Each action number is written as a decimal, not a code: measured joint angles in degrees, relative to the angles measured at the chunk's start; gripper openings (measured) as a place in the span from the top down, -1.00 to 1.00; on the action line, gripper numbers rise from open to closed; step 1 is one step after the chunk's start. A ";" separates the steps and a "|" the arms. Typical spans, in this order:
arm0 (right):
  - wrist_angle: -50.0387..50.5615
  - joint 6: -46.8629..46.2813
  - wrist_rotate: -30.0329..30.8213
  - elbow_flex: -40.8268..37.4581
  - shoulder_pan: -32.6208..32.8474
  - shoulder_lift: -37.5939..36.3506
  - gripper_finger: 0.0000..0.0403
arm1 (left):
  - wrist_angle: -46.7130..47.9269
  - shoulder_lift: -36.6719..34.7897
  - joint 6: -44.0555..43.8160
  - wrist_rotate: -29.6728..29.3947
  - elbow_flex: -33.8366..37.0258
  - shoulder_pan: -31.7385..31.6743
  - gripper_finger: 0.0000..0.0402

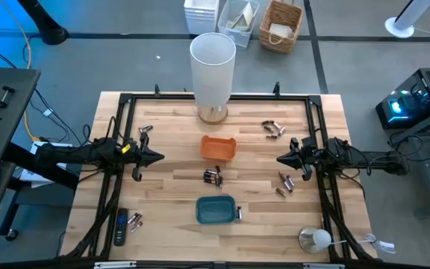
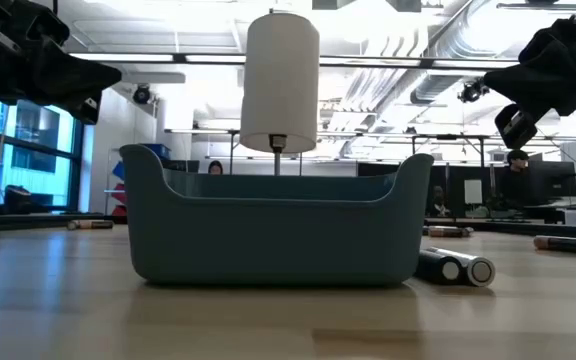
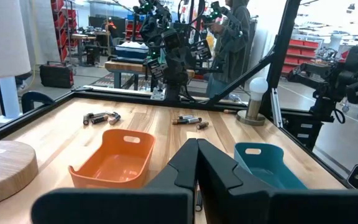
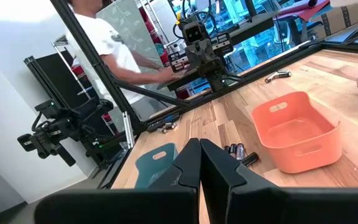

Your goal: Sort batteries

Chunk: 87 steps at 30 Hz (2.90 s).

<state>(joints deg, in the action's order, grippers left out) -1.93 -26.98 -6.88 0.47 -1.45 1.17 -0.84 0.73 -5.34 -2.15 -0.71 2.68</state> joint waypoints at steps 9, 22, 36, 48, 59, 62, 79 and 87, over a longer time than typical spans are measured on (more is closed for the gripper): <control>0.00 0.00 -0.01 0.00 -0.01 -0.02 1.00 | 0.00 0.00 0.00 0.00 0.00 0.00 1.00; 0.00 0.00 -0.01 0.01 -0.01 -0.02 1.00 | -0.01 -0.01 0.00 0.00 0.00 -0.01 1.00; 0.00 0.00 0.00 0.00 0.00 -0.02 1.00 | 0.00 0.00 0.00 0.00 0.00 -0.02 1.00; 0.00 0.00 -0.01 0.01 -0.01 -0.01 1.00 | -8.88 0.44 -3.31 -1.29 0.04 0.00 1.00; 0.00 0.00 0.00 0.00 0.00 0.00 1.00 | -18.18 24.84 -11.46 -3.31 -18.90 -0.09 1.00; 0.00 0.00 0.00 0.00 -0.02 0.00 1.00 | -3.62 37.36 -2.35 -4.61 -30.88 -1.36 1.00; 0.00 0.00 0.00 0.01 -0.02 0.00 1.00 | 28.40 86.72 5.31 13.68 -60.22 -3.39 0.24; 0.00 0.00 0.02 0.00 -0.02 0.00 1.00 | 27.75 99.42 22.58 13.47 -62.45 -2.12 -0.10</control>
<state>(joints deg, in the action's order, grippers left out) -1.93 -26.98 -6.86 0.47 -1.48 1.17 26.91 100.15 17.23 11.32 -63.16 0.56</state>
